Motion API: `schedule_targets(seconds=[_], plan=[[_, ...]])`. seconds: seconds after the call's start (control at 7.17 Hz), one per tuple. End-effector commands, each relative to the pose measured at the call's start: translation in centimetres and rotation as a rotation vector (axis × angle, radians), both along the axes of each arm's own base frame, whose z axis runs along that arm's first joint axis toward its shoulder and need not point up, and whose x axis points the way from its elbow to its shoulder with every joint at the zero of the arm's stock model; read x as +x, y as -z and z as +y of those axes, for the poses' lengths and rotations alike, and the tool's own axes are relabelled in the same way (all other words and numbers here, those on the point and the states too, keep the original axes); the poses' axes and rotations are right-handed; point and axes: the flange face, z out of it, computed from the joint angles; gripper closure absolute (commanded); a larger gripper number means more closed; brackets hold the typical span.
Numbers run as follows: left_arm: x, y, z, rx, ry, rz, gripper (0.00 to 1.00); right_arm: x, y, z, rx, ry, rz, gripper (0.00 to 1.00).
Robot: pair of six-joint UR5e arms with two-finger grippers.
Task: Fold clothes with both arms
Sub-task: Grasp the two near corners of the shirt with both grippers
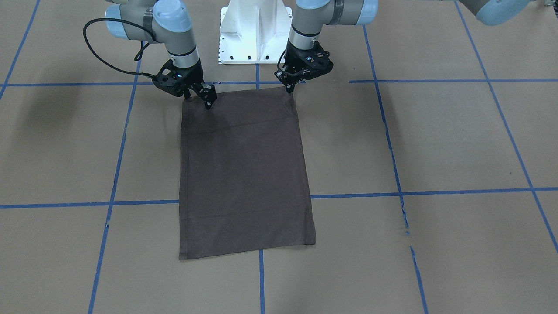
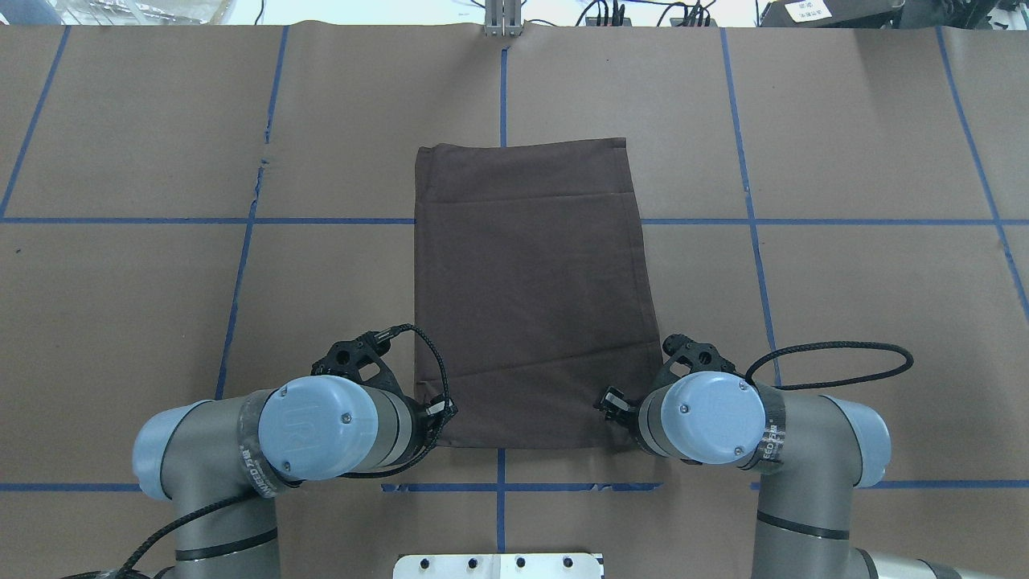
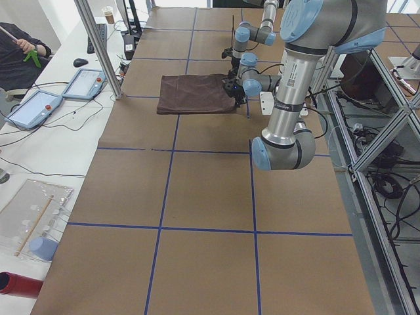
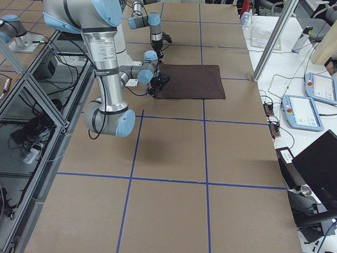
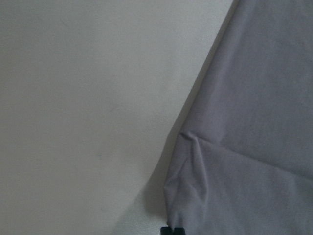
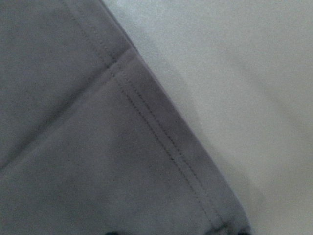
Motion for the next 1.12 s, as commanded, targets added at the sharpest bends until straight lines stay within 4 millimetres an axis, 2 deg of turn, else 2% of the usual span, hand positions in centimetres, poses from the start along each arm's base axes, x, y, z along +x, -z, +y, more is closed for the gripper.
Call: schedule_targets(seconds=[0.0,0.28,0.7,0.84,0.98], plan=[[0.0,0.0,0.0,0.000,0.000,0.001,1.00,0.0,0.2,-0.2,0.001,-0.003,-0.002,0.85],[0.0,0.0,0.0,0.001,0.001,-0.001,1.00,0.0,1.2,-0.7,0.004,-0.011,-0.019,0.94],[0.0,0.0,0.0,0.002,0.001,-0.001,1.00,0.1,1.5,-1.0,0.006,-0.016,-0.023,1.00],[0.0,0.0,0.0,0.002,0.001,-0.001,1.00,0.1,1.8,-1.2,0.007,-0.019,-0.029,1.00],[0.0,0.0,0.0,0.001,-0.001,0.000,1.00,0.0,3.0,-1.5,0.013,-0.023,-0.048,1.00]])
